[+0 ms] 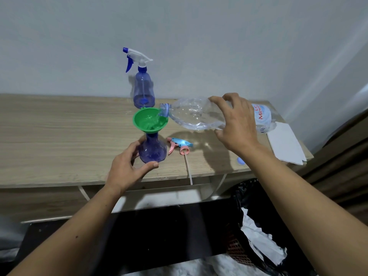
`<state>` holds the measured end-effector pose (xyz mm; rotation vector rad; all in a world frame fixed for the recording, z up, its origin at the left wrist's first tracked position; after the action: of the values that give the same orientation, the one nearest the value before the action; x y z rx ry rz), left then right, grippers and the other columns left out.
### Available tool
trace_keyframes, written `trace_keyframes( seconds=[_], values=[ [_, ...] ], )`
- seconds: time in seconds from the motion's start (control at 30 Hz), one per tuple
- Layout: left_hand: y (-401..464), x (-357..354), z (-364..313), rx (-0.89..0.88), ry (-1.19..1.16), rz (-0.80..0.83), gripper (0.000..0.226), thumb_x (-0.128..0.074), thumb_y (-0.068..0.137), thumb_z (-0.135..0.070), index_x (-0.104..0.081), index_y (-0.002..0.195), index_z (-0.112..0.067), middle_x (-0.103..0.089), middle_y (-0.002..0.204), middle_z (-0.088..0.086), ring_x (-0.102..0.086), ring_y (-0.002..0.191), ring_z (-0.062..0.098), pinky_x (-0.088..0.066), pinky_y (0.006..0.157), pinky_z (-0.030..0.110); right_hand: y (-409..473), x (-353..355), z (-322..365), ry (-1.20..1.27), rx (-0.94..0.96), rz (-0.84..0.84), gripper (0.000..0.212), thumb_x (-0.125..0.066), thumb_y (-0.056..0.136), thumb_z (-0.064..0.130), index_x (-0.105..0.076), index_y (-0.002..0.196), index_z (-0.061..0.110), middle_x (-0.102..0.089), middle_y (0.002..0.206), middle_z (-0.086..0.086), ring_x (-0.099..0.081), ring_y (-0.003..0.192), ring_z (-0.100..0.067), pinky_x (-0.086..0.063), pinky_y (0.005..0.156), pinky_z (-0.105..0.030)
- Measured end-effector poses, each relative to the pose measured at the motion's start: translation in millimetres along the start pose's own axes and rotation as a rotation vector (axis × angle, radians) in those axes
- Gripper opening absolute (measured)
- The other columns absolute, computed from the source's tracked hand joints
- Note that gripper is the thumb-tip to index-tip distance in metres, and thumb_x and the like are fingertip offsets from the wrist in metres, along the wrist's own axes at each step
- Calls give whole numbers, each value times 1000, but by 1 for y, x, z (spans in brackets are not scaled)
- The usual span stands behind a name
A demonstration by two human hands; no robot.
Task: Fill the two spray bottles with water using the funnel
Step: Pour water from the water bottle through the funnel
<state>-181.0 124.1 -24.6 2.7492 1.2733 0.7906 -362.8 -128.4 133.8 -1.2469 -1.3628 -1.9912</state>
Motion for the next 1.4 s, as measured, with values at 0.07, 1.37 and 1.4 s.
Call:
trace_keyframes(
  seconds=[0.07,1.37,1.4],
  values=[
    [1,0,1,8,-7,3,90,-101,73,-37,-55,151,-41,-67,132,-28,-63,121,-18,-48,115,19,-2,-6,1,73,-42,25,87,-80,65,6,-52,143,31,-50,133,-7,-51,119,-28,-37,104,-41],
    [2,3,-1,8,-6,15,97,-101,73,-36,-54,158,-27,-69,139,-14,-65,128,-9,-49,115,20,17,-58,-6,847,-561,-253,85,-92,70,27,-48,141,36,-62,120,7,-64,108,-6,-49,85,-9],
    [2,2,-1,6,-5,12,97,-101,73,-36,-55,158,-26,-70,140,-13,-65,128,-8,-49,116,20,16,-58,-7,848,-557,-246,86,-93,70,28,-47,142,36,-62,121,6,-64,109,-6,-50,87,-11]
  ],
)
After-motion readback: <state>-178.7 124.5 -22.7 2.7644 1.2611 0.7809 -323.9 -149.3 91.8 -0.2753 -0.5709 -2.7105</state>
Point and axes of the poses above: each hand's wrist, its own y-axis towards the middle knuckle, its own x-axis out of the back of the hand, z = x × y, the point moved 2 cm from there along y, towards the middle knuckle
